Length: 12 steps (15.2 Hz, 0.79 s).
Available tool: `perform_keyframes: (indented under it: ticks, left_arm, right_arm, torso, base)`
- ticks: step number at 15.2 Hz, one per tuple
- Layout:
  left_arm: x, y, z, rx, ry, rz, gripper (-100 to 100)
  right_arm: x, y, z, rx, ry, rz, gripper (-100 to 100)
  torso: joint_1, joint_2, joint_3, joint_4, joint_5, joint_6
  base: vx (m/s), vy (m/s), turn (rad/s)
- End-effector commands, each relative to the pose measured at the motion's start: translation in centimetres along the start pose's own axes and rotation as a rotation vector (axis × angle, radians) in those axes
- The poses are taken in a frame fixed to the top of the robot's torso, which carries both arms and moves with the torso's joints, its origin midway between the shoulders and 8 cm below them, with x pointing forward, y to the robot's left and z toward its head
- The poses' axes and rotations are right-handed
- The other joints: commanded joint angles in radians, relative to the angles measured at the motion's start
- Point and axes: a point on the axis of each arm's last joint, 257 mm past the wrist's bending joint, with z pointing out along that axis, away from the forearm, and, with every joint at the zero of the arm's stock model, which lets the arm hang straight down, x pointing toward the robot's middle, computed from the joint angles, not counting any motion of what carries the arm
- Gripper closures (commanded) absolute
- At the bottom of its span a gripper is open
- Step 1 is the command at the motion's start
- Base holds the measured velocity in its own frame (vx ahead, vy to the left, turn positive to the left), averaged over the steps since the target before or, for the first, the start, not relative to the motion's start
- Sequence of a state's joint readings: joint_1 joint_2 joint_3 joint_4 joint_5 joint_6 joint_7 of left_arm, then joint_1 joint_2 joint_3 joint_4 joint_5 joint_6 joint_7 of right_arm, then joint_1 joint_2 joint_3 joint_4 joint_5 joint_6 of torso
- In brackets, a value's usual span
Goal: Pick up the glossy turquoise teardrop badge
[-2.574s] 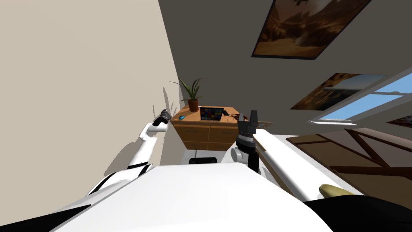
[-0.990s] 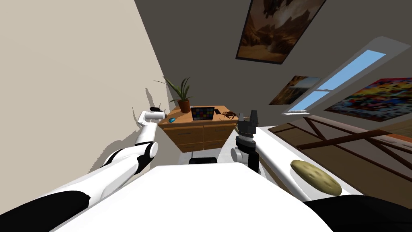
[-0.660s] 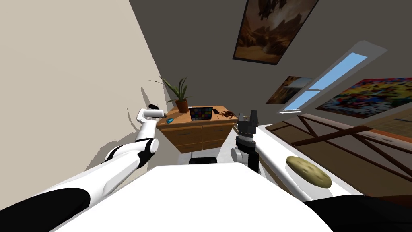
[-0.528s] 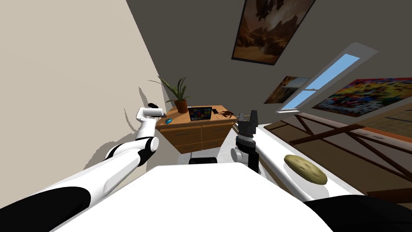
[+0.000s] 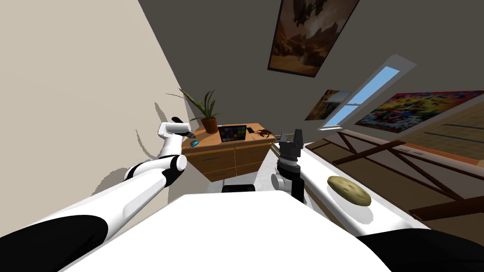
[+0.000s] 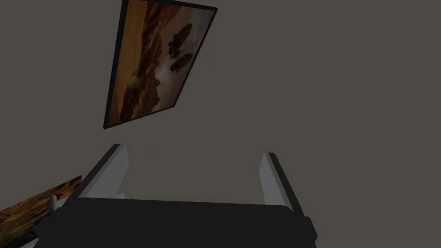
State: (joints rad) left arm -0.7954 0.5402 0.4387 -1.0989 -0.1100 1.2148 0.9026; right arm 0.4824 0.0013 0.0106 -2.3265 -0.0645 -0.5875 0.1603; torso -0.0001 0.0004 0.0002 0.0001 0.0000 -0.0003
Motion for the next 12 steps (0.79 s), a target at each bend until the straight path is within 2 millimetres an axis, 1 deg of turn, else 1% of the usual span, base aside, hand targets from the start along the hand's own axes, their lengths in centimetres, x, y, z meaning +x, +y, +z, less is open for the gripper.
perform_keyframes:
  ticks: [1, 2, 4, 5, 6, 8, 9, 11, 12]
  left_arm:
    - [-0.5, 0.4, -0.1, -0.020, -0.023, -0.009, -100]
    - [-0.4, 0.3, -0.3, -0.052, -0.047, -0.063, -100]
    - [-1.2, 0.9, -0.4, -0.076, -0.077, -0.062, -100]
    - [-1.2, 0.9, -0.4, -0.076, -0.077, -0.062, -100]
    - [-1.2, 1.0, -0.7, -0.111, -0.104, -0.112, -100]
    - [-1.9, 1.6, -0.9, -0.132, -0.130, -0.111, -100]
    - [-1.9, 1.7, -1.2, -0.163, -0.153, -0.157, -100]
    - [-2.6, 2.4, -1.4, -0.187, -0.184, -0.156, -100]
    - [-2.7, 2.6, -1.7, -0.219, -0.208, -0.197, -100]
  right_arm:
    - [0.0, 0.0, 0.0, 0.000, 0.000, 0.000, 0]
    - [0.0, 0.0, 0.0, 0.000, 0.000, 0.000, 0]
    - [0.0, 0.0, 0.0, 0.000, 0.000, 0.000, 0]
    - [0.0, 0.0, 0.0, 0.000, 0.000, 0.000, 0]
    - [0.0, 0.0, 0.0, 0.000, 0.000, 0.000, 0]
    - [0.0, 0.0, 0.0, 0.000, 0.000, 0.000, 0]
    - [0.0, 0.0, 0.0, 0.000, 0.000, 0.000, 0]
    - [0.0, 0.0, 0.0, 0.000, 0.000, 0.000, 0]
    - [0.0, 0.0, 0.0, 0.000, 0.000, 0.000, 0]
  torso:
    - [0.000, 0.000, 0.000, 0.000, 0.000, 0.000]
    - [0.000, 0.000, 0.000, 0.000, 0.000, 0.000]
    - [0.000, 0.000, 0.000, 0.000, 0.000, 0.000]
    - [0.001, 0.000, 0.000, 0.000, 0.000, 0.000]
    - [0.001, 0.000, 0.000, 0.000, 0.000, 0.000]
    - [0.001, 0.000, 0.000, 0.000, 0.000, 0.000]
    - [0.001, 0.000, 0.000, 0.000, 0.000, 0.000]
    - [0.002, 0.000, 0.000, 0.000, 0.000, 0.000]
    - [0.002, 0.000, 0.000, 0.000, 0.000, 0.000]
  base:
    - [0.000, 0.000, 0.000]
    - [0.000, 0.005, -0.096]
    - [0.001, 0.011, -0.095]
    - [0.000, 0.006, 0.000]
    - [-0.001, 0.007, -0.094]
    - [0.000, 0.016, -0.083]
    - [0.000, 0.024, -0.106]
    - [0.000, 0.027, -0.077]
    - [-0.001, 0.030, -0.087]
